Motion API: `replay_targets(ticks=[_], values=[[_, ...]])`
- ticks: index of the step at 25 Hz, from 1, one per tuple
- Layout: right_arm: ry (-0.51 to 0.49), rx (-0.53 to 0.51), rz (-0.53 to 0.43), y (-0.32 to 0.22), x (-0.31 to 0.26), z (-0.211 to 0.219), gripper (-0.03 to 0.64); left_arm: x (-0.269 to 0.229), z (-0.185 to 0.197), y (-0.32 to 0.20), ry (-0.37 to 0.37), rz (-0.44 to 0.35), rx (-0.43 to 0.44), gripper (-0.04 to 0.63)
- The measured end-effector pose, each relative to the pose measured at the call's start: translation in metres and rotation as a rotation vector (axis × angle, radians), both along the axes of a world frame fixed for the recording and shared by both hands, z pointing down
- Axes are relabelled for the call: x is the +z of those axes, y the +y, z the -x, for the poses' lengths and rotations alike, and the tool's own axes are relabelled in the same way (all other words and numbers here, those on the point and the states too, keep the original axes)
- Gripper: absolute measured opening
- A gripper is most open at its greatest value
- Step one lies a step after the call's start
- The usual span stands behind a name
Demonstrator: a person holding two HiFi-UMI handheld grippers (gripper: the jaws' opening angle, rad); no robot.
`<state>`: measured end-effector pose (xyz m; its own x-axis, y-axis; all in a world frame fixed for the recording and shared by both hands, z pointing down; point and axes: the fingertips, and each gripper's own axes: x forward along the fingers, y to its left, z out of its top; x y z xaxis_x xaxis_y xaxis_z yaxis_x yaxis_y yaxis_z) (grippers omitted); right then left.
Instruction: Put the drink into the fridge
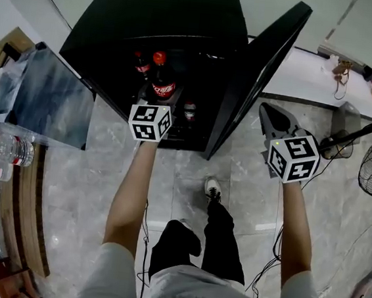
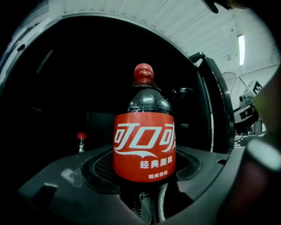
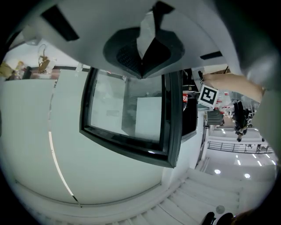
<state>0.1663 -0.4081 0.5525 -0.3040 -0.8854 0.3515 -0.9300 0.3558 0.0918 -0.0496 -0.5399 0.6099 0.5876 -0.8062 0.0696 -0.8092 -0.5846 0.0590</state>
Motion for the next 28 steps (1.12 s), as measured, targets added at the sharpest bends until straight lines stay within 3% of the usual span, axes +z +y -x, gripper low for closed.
replay_targets(ticks=[10,13,17,22,28], values=[[-0.019,0.021,-0.02,-0.009,0.032,-0.016,0.002,0.022,-0.014,-0.076,0.051,-0.05,-0.063,0.302],[-0.023,0.018,-0.019,-0.01,0.037,-0.015,0.002,0.029,-0.02,-0.088,0.03,-0.068,-0.073,0.302],[-0.027,0.014,-0.012,-0.01,0.043,-0.013,0.002,0.032,-0.023,-0.1,-0.004,-0.081,-0.097,0.302],[-0.041,0.023,0.005,-0.007,0.049,-0.014,0.002,0.029,-0.022,-0.102,0.028,-0.138,-0.125,0.302],[-0.062,0.034,0.037,0.0,0.053,-0.013,0.002,0.031,-0.015,-0.093,0.029,-0.121,-0.106,0.302]])
